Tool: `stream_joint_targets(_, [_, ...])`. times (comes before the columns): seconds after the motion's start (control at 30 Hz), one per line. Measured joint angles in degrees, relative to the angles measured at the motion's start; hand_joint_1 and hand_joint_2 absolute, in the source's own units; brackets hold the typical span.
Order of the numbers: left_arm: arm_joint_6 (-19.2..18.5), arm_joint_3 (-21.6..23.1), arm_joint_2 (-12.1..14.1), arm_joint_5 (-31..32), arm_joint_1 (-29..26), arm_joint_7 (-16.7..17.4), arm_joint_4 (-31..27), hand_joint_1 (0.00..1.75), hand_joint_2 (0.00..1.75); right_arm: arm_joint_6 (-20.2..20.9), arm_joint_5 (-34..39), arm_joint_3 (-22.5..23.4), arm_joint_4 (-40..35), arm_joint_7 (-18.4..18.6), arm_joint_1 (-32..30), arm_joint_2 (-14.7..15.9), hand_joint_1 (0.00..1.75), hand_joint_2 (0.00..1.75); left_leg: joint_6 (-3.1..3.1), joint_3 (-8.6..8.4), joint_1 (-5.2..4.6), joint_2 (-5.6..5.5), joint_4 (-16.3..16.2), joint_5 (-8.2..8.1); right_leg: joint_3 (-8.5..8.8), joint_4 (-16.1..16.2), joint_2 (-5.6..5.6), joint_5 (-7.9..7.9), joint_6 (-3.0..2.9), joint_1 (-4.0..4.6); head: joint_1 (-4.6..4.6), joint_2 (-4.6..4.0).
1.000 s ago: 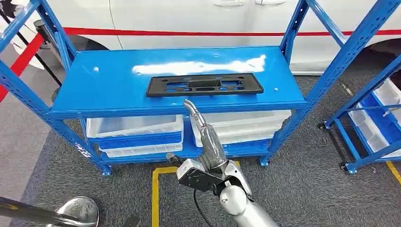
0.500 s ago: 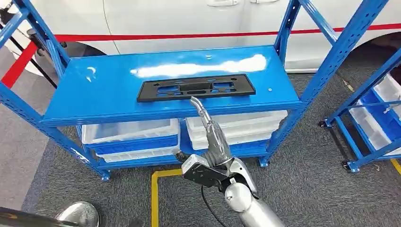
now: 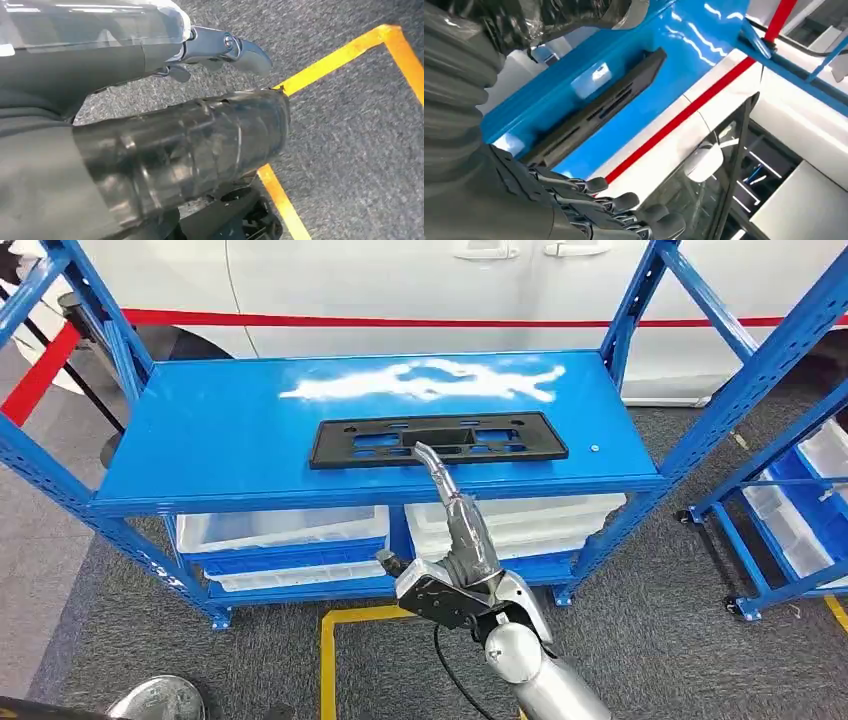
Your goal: Take the parts from the cabinet and place them on the table.
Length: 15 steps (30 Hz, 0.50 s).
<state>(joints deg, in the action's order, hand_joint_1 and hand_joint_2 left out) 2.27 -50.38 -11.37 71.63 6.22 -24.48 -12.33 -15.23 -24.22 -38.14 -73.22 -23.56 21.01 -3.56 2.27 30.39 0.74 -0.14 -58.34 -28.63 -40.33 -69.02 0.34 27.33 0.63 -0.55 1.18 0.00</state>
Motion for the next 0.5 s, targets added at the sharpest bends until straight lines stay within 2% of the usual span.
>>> stream_joint_targets(0.03, [0.0,0.0,0.0,0.0,0.0,0.0,0.0,0.0,0.0,0.1,0.0,0.2,0.0,0.1,0.0,0.1,0.0,1.75,-0.07,-0.43,-0.05,-0.03,0.0,-0.3,1.05,2.9,0.0,-1.98,-0.29,0.11,-0.02,0.0])
stream_joint_targets(0.07, [0.0,0.0,0.0,0.1,0.0,0.0,0.0,0.0,0.0,0.1,0.0,0.4,0.0,0.1,0.1,0.2,0.0,1.75,-0.2,-1.01,-0.09,-0.03,0.1,-0.78,2.56,7.4,-0.05,-4.78,-0.9,0.47,0.0,0.0])
stream_joint_targets(0.1, [0.0,0.0,-0.1,0.1,0.0,0.0,0.2,0.0,0.0,0.1,0.0,0.6,0.1,0.2,0.0,0.3,0.0,1.75,-0.38,-1.42,-0.09,-0.05,0.3,-0.98,2.72,7.3,-0.2,-3.22,-1.12,0.76,-0.24,0.0])
stream_joint_targets(0.13, [0.1,0.0,-0.1,0.1,0.1,0.0,0.2,0.0,0.0,0.2,0.0,0.7,0.0,0.4,0.1,0.5,0.0,1.75,-0.73,-1.23,-0.02,-0.1,0.5,-1.11,2.79,9.1,-0.29,-2.11,-1.41,1.18,-0.14,0.0])
stream_joint_targets(0.17, [0.2,0.0,-0.1,0.0,0.2,0.1,0.2,0.0,0.0,0.2,-0.1,0.9,0.0,0.4,0.1,0.5,0.0,1.75,-1.22,-1.33,-0.02,0.03,0.7,-1.4,3.24,9.2,-0.15,-3.24,-1.69,1.26,-0.09,0.0])
stream_joint_targets(0.23, [0.2,0.0,-0.1,0.0,0.2,0.1,0.2,0.0,0.0,0.3,-0.1,1.2,0.0,0.5,0.0,0.7,0.0,1.75,-1.45,-1.81,-0.17,0.1,0.2,-1.12,3.52,9.9,0.03,-3.02,-1.98,1.29,-0.02,0.0])
stream_joint_targets(0.27, [0.2,0.0,-0.1,0.0,0.2,0.1,0.2,0.0,0.0,0.5,-0.2,1.5,0.0,0.7,0.0,0.7,0.0,1.75,-1.91,-2.54,-0.26,0.07,0.6,-1.08,4.5,10.4,0.17,-2.97,-2.29,0.75,-0.11,0.0])
stream_joint_targets(0.3, [0.4,0.0,0.0,0.1,0.2,0.1,0.2,0.0,0.0,0.7,-0.2,1.6,0.0,0.7,0.0,0.7,0.0,1.75,-1.99,-2.42,-0.04,0.11,-0.1,-1.64,5.71,11.0,0.06,-2.99,-2.37,0.44,0.02,0.0])
stream_joint_targets(0.33, [0.5,0.0,0.0,0.1,0.2,0.1,0.2,0.0,0.0,1.0,-0.3,1.7,0.0,0.8,0.1,0.7,0.0,1.75,-2.14,-1.63,-0.13,0.07,-2.3,-1.69,6.45,11.4,0.05,-2.78,-2.67,0.32,-0.22,0.0])
stream_joint_targets(0.37, [0.5,0.0,0.0,0.1,0.3,0.1,0.2,0.0,0.0,1.1,-0.3,1.8,0.0,0.8,0.3,0.7,0.0,1.75,-2.42,0.79,-0.05,0.05,-6.4,-2.38,6.81,11.5,-0.01,-2.52,-2.92,0.33,-0.5,0.0])
stream_joint_targets(0.43, [0.6,0.0,0.0,0.1,0.4,0.1,0.2,0.0,0.0,1.2,-0.3,1.9,0.0,0.9,0.0,0.7,0.0,1.75,-2.86,6.29,0.15,0.08,-14.1,-5.99,7.46,11.5,-0.01,-1.71,-2.98,0.34,-0.46,0.0])
stream_joint_targets(0.47, [0.6,0.1,0.0,0.2,0.3,0.1,0.2,0.0,0.0,1.4,-0.3,1.9,0.1,0.9,-0.2,0.8,0.0,1.75,-3.03,8.45,0.21,0.1,-16.2,-7.16,7.96,11.5,0.08,-1.22,-2.94,0.33,-0.48,0.0])
stream_joint_targets(0.5, [0.6,0.1,0.0,0.2,0.1,0.1,0.2,0.0,0.0,1.6,-0.3,2.0,0.2,1.0,-0.3,0.8,0.0,1.75,-3.23,9.22,0.29,0.1,-15.8,-6.45,8.53,11.5,0.25,-0.77,-2.9,0.33,-0.46,0.0])
